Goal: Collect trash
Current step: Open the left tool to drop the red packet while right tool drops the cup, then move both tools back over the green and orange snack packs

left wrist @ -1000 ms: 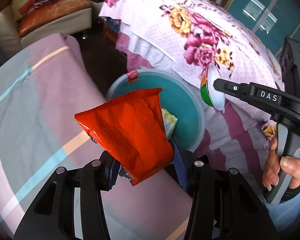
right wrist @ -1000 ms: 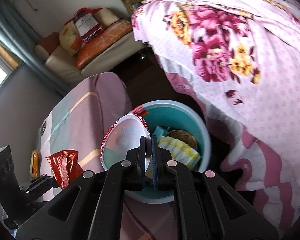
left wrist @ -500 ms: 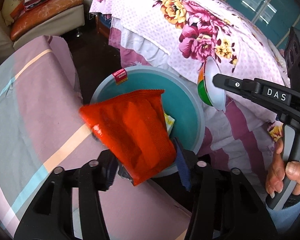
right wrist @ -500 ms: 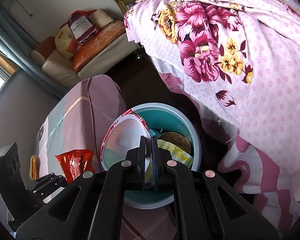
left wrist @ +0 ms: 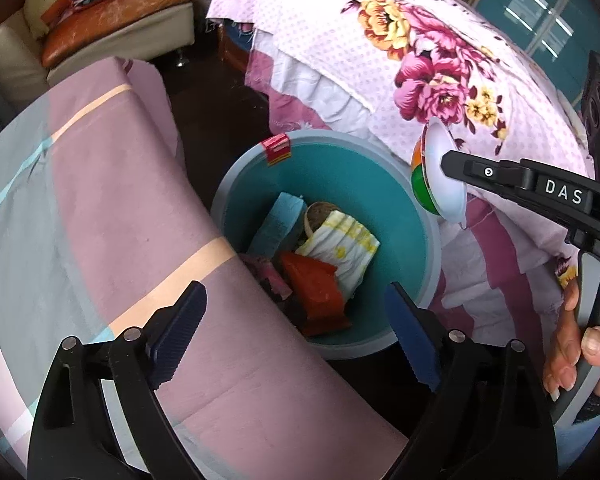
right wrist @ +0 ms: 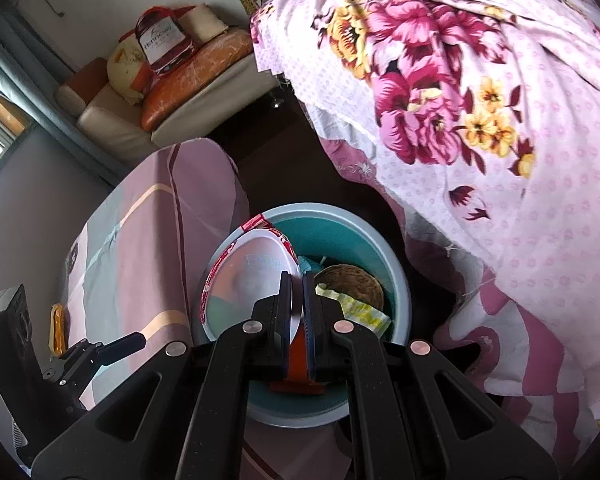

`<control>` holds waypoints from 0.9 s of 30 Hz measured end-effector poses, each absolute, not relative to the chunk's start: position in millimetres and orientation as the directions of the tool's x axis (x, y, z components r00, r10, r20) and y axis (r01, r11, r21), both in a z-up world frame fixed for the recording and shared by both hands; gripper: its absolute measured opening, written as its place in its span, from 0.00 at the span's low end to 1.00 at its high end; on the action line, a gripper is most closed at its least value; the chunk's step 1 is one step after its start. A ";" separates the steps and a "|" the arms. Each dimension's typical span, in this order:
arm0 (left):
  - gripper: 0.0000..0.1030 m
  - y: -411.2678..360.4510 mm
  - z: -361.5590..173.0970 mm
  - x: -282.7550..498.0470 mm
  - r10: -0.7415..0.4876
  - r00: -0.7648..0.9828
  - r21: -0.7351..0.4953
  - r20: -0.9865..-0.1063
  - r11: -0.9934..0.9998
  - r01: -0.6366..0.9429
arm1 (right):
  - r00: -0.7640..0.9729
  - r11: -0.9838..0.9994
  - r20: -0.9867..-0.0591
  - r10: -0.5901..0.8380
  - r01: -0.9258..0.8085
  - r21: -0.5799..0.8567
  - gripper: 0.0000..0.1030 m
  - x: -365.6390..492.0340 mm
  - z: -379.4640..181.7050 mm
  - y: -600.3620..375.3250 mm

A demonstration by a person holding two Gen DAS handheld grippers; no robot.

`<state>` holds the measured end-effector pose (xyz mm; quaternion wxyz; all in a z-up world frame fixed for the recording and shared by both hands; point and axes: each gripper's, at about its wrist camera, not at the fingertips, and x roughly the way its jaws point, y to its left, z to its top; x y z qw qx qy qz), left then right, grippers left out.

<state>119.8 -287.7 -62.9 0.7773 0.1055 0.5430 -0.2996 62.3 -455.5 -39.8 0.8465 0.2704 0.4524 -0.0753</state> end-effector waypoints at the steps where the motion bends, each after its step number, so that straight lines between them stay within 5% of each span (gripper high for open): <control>1: 0.88 -285.2 -63.1 120.5 -0.352 0.231 -0.164 -0.907 0.800 0.577 | 0.575 0.846 -0.809 0.117 0.369 0.385 0.06 65.0 -40.2 -452.9; 12: 0.88 -262.2 -61.4 126.0 -0.374 0.227 -0.204 -0.899 0.818 0.538 | 0.526 0.849 -0.842 0.118 0.387 0.360 0.13 81.0 -50.2 -437.2; 16: 0.88 -255.5 -59.8 124.8 -0.385 0.227 -0.219 -0.895 0.820 0.528 | 0.514 0.847 -0.851 0.110 0.399 0.351 0.45 81.6 -52.4 -432.7; 27: 0.89 -238.9 -50.2 118.8 -0.410 0.238 -0.244 -0.880 0.822 0.515 | 0.502 0.855 -0.858 0.105 0.396 0.336 0.66 81.5 -41.9 -419.3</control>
